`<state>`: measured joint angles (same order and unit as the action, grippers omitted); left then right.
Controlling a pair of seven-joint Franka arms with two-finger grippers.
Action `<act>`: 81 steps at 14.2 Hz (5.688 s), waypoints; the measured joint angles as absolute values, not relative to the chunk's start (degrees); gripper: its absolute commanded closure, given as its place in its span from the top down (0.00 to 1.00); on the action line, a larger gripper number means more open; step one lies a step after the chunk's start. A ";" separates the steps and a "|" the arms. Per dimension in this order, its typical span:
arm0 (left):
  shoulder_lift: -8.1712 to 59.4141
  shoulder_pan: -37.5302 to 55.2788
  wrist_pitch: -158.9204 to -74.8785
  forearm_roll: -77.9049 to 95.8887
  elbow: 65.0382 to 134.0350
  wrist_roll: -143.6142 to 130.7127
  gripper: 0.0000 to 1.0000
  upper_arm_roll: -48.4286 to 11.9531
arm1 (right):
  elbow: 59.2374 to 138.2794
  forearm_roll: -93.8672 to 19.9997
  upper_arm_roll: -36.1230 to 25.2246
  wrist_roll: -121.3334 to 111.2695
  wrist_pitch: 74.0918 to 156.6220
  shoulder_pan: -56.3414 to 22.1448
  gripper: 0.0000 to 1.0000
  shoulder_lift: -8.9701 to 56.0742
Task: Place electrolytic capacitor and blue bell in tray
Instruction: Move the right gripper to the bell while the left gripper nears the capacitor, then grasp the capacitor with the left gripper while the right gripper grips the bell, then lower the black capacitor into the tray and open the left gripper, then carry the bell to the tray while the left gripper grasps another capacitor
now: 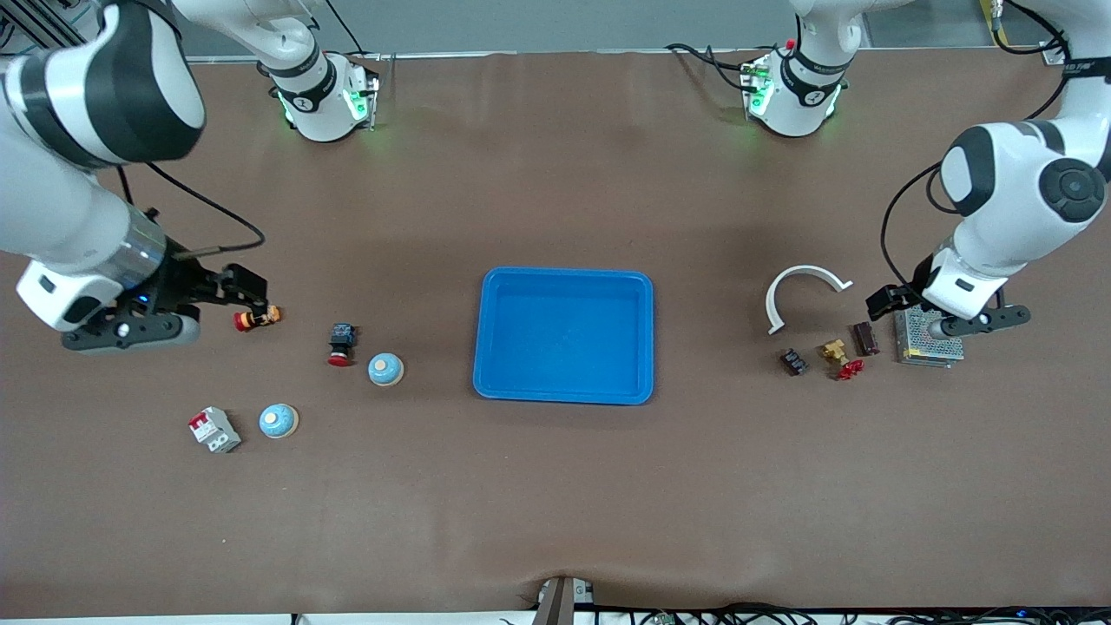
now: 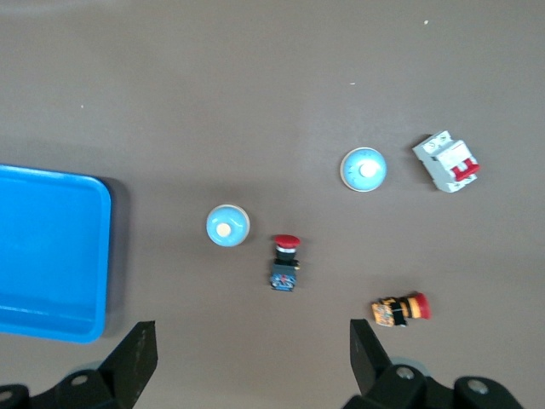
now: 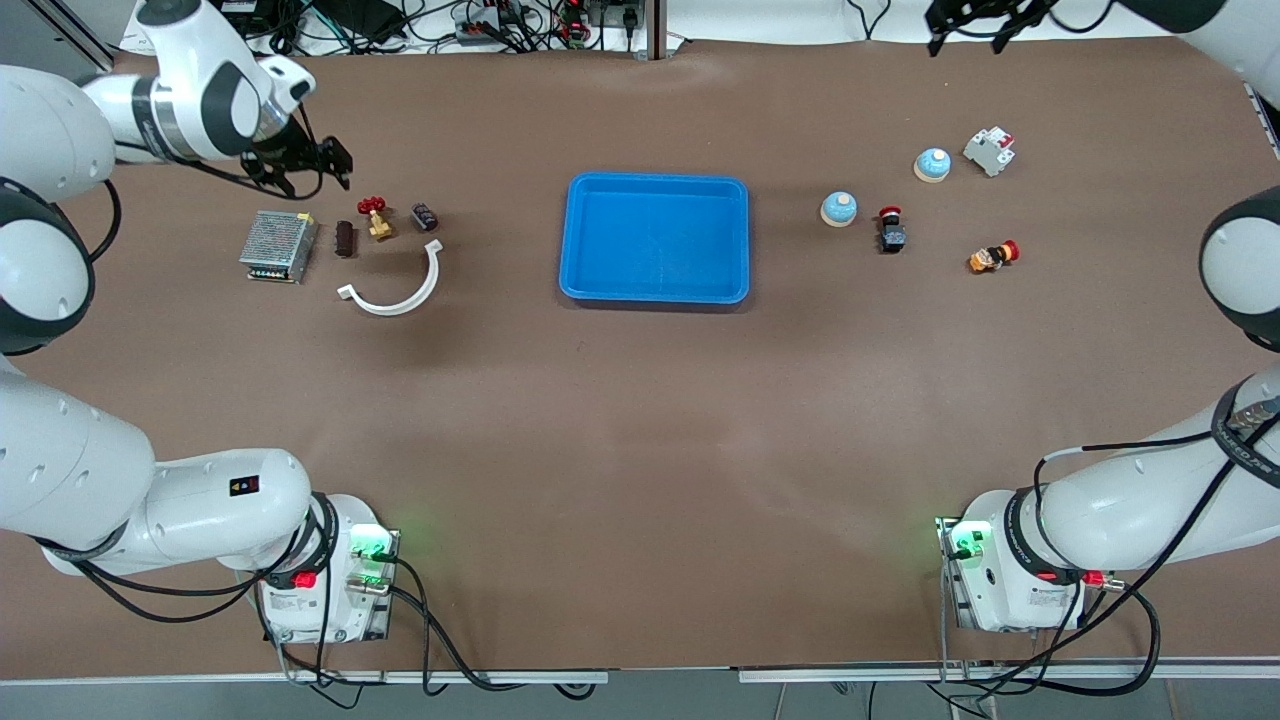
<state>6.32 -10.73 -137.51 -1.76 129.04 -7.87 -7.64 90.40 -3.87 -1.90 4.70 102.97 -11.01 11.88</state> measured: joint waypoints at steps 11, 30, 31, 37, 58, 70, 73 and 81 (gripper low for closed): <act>18.34 -14.10 -149.64 -5.70 129.45 -7.87 0.62 -7.57 | 91.29 -4.08 -1.93 11.03 114.04 -15.12 1.00 21.06; 17.63 -14.16 -144.98 -5.71 125.57 -9.87 0.00 -9.62 | 97.97 -4.04 -2.40 0.55 126.05 -19.47 1.00 30.22; 15.93 -14.01 -141.10 -5.71 123.91 -12.54 0.00 -11.35 | 98.85 -4.04 -2.50 -0.96 127.62 -19.41 1.00 30.26; 13.91 -8.30 -128.65 -5.73 114.86 -37.79 0.00 -22.34 | 103.07 -4.04 -3.01 -8.73 133.28 -18.51 1.00 30.38; 38.71 20.94 -128.20 -11.45 99.75 -93.49 0.29 -22.07 | 108.82 -4.08 -2.22 -10.72 142.22 -19.68 1.00 33.09; 35.99 14.88 -116.25 -13.02 88.18 -83.90 1.00 -21.25 | 108.84 -4.08 -2.57 -10.73 144.61 -19.64 0.96 34.87; 33.74 8.22 -111.24 -13.03 87.47 -73.63 1.00 -21.15 | 108.86 -4.08 -2.58 -10.73 144.80 -19.64 0.72 34.94; 33.32 -3.29 -115.35 -20.95 96.79 -66.42 1.00 -21.30 | 108.82 -4.12 -2.57 -10.63 144.91 -19.64 0.50 34.93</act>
